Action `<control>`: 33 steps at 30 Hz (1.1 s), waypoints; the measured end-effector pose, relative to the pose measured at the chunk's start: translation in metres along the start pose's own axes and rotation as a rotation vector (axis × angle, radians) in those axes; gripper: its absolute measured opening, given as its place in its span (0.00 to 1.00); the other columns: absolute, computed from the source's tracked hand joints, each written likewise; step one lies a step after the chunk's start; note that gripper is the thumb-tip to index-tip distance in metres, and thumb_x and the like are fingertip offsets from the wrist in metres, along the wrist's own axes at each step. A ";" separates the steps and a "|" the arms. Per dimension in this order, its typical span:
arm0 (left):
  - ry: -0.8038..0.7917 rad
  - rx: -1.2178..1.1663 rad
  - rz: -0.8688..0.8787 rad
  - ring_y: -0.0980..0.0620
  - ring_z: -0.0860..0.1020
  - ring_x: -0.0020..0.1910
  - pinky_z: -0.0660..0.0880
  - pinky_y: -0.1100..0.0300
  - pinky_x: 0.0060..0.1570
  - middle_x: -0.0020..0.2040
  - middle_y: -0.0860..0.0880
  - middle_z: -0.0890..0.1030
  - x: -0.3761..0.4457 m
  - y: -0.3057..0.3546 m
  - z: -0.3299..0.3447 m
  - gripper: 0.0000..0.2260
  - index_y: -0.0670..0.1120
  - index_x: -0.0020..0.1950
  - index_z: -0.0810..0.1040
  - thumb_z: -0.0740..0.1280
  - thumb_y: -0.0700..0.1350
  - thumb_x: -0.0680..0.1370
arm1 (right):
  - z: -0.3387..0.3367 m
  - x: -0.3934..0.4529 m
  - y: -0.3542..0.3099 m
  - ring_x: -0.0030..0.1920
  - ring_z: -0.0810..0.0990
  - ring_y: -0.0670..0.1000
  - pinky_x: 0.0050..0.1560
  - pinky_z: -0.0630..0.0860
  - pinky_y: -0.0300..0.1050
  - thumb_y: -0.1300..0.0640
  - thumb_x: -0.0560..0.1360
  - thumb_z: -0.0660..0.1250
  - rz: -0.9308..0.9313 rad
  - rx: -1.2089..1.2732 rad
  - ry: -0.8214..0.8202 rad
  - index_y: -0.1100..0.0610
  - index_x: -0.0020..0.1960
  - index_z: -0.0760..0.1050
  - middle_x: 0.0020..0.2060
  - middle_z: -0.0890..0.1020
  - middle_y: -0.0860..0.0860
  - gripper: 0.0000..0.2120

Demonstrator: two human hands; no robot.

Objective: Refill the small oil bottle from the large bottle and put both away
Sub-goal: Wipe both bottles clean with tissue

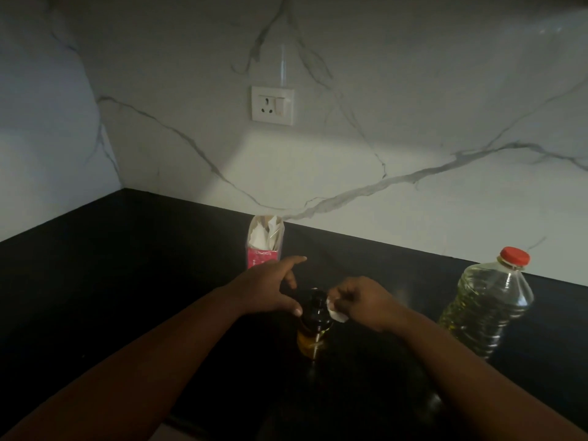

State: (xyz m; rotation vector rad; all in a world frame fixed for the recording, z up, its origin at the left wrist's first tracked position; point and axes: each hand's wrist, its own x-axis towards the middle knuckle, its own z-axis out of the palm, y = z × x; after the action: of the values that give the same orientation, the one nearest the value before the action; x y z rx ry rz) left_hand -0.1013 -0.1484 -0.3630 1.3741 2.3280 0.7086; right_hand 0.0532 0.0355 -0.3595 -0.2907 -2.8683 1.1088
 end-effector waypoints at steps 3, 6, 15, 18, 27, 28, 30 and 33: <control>-0.020 -0.006 0.020 0.59 0.77 0.56 0.75 0.55 0.59 0.54 0.60 0.78 0.002 0.000 -0.002 0.31 0.57 0.72 0.70 0.77 0.54 0.71 | -0.011 -0.007 0.007 0.39 0.80 0.36 0.40 0.73 0.26 0.62 0.75 0.69 0.052 0.086 0.063 0.55 0.46 0.84 0.43 0.85 0.47 0.05; -0.088 0.018 0.069 0.61 0.77 0.54 0.76 0.57 0.55 0.53 0.60 0.78 0.002 0.006 0.002 0.20 0.54 0.61 0.79 0.75 0.59 0.71 | -0.012 -0.008 0.004 0.40 0.81 0.40 0.39 0.75 0.28 0.63 0.76 0.68 0.077 0.200 0.115 0.53 0.46 0.82 0.43 0.84 0.49 0.07; -0.066 0.137 0.132 0.56 0.74 0.54 0.74 0.57 0.53 0.53 0.55 0.78 0.006 0.011 0.018 0.23 0.53 0.59 0.79 0.74 0.63 0.70 | 0.016 -0.010 -0.005 0.42 0.75 0.30 0.41 0.70 0.23 0.61 0.78 0.63 0.001 0.029 0.144 0.43 0.38 0.77 0.40 0.77 0.40 0.16; -0.073 0.131 0.118 0.57 0.74 0.54 0.73 0.59 0.52 0.53 0.57 0.76 0.007 0.012 0.018 0.24 0.54 0.60 0.79 0.74 0.64 0.69 | 0.022 -0.019 0.000 0.42 0.76 0.39 0.41 0.73 0.35 0.61 0.77 0.64 -0.031 -0.079 0.209 0.56 0.41 0.80 0.39 0.78 0.46 0.09; -0.109 0.087 0.069 0.59 0.74 0.54 0.72 0.62 0.51 0.53 0.58 0.73 0.006 0.014 0.016 0.26 0.55 0.63 0.78 0.75 0.63 0.69 | 0.009 -0.051 -0.007 0.42 0.78 0.33 0.43 0.72 0.27 0.62 0.74 0.70 0.002 0.058 0.156 0.43 0.42 0.80 0.40 0.80 0.43 0.13; -0.102 0.076 0.068 0.59 0.74 0.54 0.72 0.61 0.52 0.53 0.58 0.73 0.006 0.013 0.016 0.25 0.55 0.62 0.78 0.75 0.63 0.69 | 0.007 -0.051 -0.012 0.42 0.79 0.34 0.43 0.73 0.27 0.62 0.74 0.70 -0.003 0.131 0.219 0.45 0.44 0.81 0.41 0.82 0.43 0.12; -0.089 0.053 0.073 0.59 0.75 0.52 0.73 0.62 0.50 0.52 0.60 0.74 0.006 0.013 0.017 0.24 0.54 0.60 0.80 0.76 0.62 0.68 | 0.005 -0.045 -0.021 0.41 0.80 0.35 0.41 0.72 0.26 0.62 0.74 0.71 -0.022 0.228 0.369 0.48 0.48 0.82 0.43 0.82 0.43 0.09; -0.079 0.042 0.080 0.61 0.76 0.49 0.70 0.65 0.45 0.48 0.62 0.75 0.006 0.014 0.019 0.21 0.54 0.56 0.81 0.76 0.61 0.69 | 0.007 -0.031 -0.032 0.42 0.78 0.35 0.42 0.69 0.23 0.57 0.76 0.69 -0.034 0.080 0.415 0.50 0.53 0.82 0.43 0.78 0.41 0.08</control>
State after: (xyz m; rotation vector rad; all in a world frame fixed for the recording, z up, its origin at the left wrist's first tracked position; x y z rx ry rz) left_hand -0.0849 -0.1327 -0.3705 1.4939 2.2494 0.6190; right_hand 0.0777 0.0013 -0.3429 -0.4113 -2.4510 1.0133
